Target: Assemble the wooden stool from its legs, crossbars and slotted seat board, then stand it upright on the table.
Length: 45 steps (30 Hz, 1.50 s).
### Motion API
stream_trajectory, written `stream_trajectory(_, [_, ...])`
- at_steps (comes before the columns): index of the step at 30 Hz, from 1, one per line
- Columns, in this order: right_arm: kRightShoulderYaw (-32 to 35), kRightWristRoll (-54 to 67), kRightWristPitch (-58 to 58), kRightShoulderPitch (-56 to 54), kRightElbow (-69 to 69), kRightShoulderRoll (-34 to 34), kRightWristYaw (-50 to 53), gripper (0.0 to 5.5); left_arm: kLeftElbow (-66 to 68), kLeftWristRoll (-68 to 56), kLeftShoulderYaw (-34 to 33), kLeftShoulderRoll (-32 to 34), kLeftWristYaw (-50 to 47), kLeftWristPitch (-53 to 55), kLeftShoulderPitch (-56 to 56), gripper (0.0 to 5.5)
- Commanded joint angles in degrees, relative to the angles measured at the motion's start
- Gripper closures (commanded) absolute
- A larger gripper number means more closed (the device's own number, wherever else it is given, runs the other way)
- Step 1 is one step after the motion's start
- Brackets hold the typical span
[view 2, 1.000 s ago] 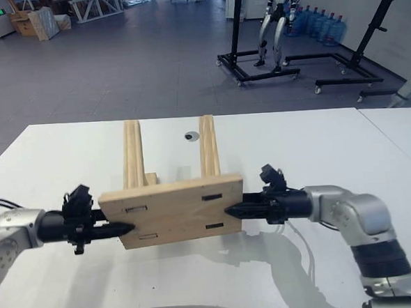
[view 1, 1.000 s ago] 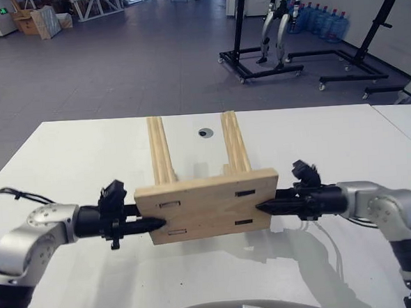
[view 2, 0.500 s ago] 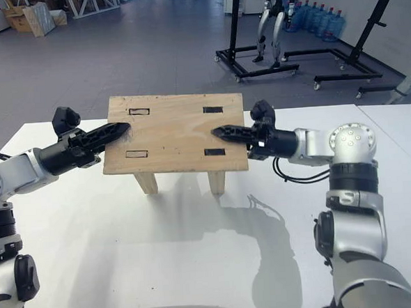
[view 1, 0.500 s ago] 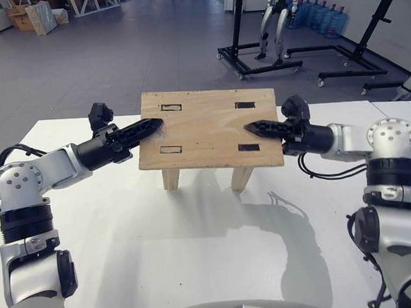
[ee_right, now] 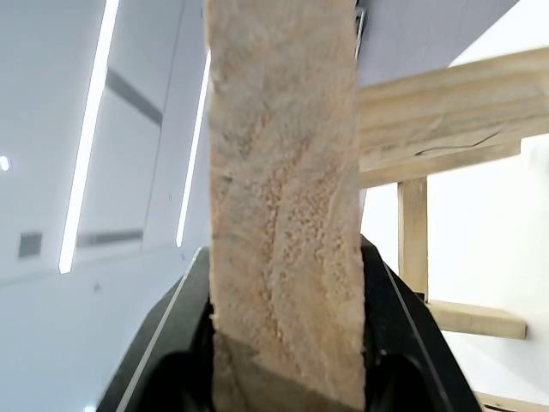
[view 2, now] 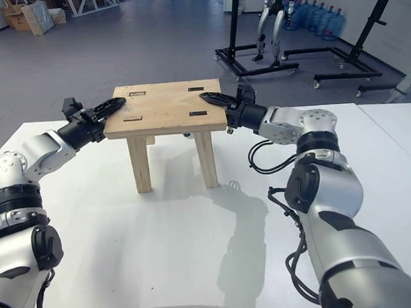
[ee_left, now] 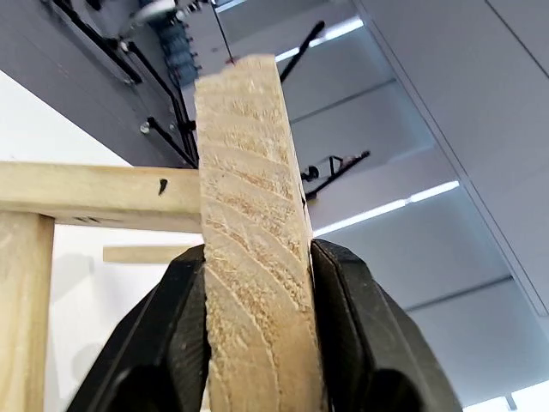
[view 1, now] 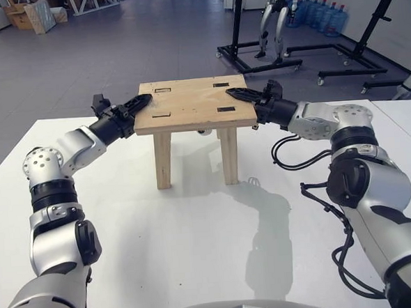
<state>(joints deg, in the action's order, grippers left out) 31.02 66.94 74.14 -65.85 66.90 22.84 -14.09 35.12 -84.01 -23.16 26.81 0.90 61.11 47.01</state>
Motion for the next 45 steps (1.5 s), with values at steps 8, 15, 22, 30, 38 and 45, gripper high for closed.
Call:
stream_trajectory(8, [-1.46, -11.35, -24.09, -1.2, 5.23, -6.75, 2.65, 4.17, 18.37, 21.13, 3.64, -8.14, 1.64, -10.98, 3.89, 4.08])
stream_trajectory(15, [-1.79, -15.13, -24.74, -3.43, 5.89, -7.99, -2.76, 3.41, 18.92, 26.5, -0.17, -10.07, 4.25, -11.26, 4.1, 3.34])
stream_trajectory(22, [1.52, -17.05, -23.11, -2.53, 7.05, -8.47, -0.96, 2.0, 17.33, 29.79, -3.04, -11.0, 4.37, -9.72, 3.95, 2.24])
stream_trajectory(30, [7.16, -15.26, -18.76, -4.0, 5.17, -2.61, -1.9, 0.5, 7.86, 28.51, -6.77, -11.51, 1.0, -3.05, 1.01, 1.01])
stream_trajectory(38, [4.32, -19.03, -6.97, -1.0, -2.66, 7.7, -4.45, 0.1, -11.49, 22.32, -14.45, -7.39, -5.83, 10.42, -6.6, 0.13])
stream_trajectory(45, [-18.67, -30.52, -13.07, 25.03, -53.55, 16.09, -14.02, 0.1, -32.22, 33.59, -6.96, 10.37, 1.02, 3.22, -15.8, 0.13])
